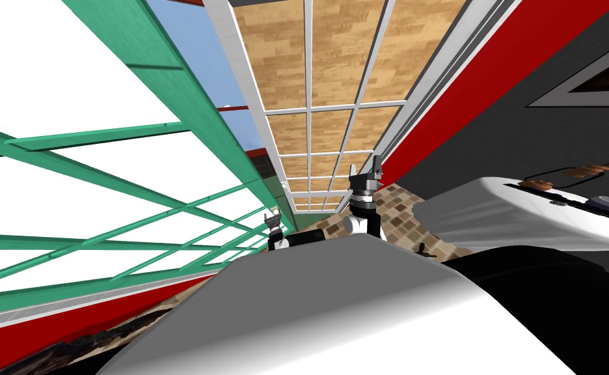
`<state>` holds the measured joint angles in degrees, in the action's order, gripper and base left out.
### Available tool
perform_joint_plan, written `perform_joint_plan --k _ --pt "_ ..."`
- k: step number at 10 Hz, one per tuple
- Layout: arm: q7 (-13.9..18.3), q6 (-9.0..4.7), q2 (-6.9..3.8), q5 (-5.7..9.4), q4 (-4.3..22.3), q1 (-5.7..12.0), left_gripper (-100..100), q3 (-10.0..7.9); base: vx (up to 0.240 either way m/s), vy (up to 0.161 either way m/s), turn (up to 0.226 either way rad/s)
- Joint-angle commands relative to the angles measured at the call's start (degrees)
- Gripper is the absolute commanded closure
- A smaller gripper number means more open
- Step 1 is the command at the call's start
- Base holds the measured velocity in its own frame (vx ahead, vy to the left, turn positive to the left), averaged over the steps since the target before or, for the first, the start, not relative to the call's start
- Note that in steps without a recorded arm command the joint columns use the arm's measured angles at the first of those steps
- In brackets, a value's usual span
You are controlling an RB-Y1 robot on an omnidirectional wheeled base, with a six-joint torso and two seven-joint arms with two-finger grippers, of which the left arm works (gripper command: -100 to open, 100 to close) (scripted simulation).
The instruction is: Push the door open
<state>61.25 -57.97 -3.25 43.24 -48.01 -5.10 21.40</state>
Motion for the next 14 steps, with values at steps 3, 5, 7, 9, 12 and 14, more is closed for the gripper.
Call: perform_joint_plan --k 3,5,7,9,12,14 --pt "-0.52 0.14 -2.17 0.75 -0.97 -1.17 100 -1.79 0.002 -0.008 0.003" --pt "-0.52 0.14 -2.17 0.75 -0.97 -1.17 100 -1.79 -0.004 -0.005 -0.006" --pt "-0.52 0.14 -2.17 0.75 -0.97 -1.17 100 -1.79 0.006 0.012 -0.001" --pt "-1.24 -0.47 -1.19 2.35 -0.42 -0.59 100 -1.86 0.011 0.074 -0.2" --pt "-1.31 -0.72 -1.27 2.67 -0.14 -0.5 100 -2.11 0.006 0.036 -0.031" --pt "-1.31 -0.72 -1.27 2.67 -0.14 -0.5 100 -2.11 0.009 -0.01 0.006"
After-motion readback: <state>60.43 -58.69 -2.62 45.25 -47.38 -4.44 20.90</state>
